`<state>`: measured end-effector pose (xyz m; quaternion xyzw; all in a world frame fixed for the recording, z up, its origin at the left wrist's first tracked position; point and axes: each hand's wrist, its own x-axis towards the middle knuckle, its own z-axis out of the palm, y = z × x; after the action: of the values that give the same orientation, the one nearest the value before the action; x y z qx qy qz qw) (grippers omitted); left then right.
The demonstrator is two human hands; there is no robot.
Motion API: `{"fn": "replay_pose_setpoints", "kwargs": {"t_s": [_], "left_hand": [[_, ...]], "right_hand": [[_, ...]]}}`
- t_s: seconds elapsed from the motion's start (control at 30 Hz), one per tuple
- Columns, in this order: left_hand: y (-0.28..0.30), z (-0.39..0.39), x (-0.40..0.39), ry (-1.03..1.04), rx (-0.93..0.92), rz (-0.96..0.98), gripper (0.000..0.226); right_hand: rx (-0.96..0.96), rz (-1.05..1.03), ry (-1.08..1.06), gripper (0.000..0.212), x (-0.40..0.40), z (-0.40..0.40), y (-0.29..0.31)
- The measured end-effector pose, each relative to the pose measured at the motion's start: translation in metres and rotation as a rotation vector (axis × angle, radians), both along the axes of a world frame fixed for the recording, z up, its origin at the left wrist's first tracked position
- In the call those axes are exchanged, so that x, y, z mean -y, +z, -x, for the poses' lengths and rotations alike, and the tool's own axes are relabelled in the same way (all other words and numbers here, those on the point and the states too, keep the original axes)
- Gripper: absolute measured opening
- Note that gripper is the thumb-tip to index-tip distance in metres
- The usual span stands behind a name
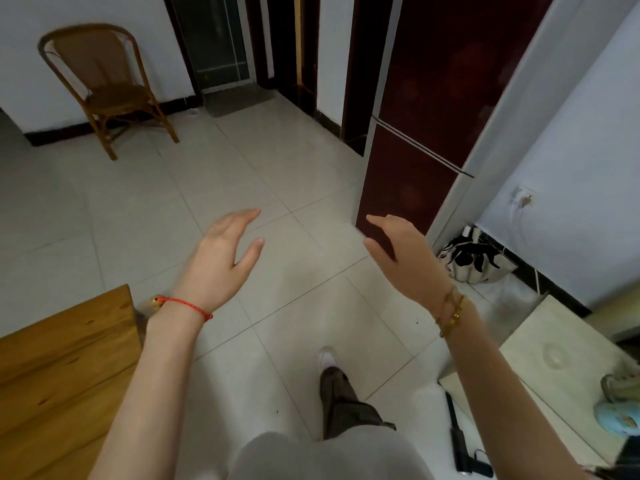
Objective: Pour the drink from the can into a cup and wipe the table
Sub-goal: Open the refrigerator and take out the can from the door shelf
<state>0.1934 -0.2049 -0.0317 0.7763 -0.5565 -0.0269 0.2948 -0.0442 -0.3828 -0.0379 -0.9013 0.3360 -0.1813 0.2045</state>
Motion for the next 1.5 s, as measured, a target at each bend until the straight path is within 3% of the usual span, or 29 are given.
{"fn": "replay_pose_setpoints", "kwargs": {"t_s": [0.27, 0.57, 0.87, 0.97, 1.17, 1.5], "left_hand": [[-0.016, -0.073, 0.099, 0.024, -0.006, -0.022, 0.046], [0.005, -0.173, 0.228, 0.094, -0.001, 0.023, 0.044], [-0.005, -0.259, 0.301, 0.135, -0.031, -0.009, 0.044], [-0.014, -0.294, 0.331, 0.111, -0.03, -0.035, 0.045], [-0.023, -0.38, 0.397, 0.038, -0.016, -0.058, 0.045], [0.0, -0.542, 0.52, -0.18, 0.014, -0.064, 0.047]], "right_hand": [[0.012, -0.066, 0.036, 0.045, 0.105, -0.084, -0.024], [0.089, -0.025, 0.12, 0.046, 0.254, -0.207, -0.002], [0.033, -0.073, 0.158, 0.057, 0.333, -0.3, -0.016], [0.016, -0.113, 0.135, 0.047, 0.355, -0.33, -0.029], [0.004, -0.128, 0.082, 0.055, 0.402, -0.407, -0.047], [0.105, -0.115, -0.12, 0.046, 0.473, -0.545, -0.033]]}}
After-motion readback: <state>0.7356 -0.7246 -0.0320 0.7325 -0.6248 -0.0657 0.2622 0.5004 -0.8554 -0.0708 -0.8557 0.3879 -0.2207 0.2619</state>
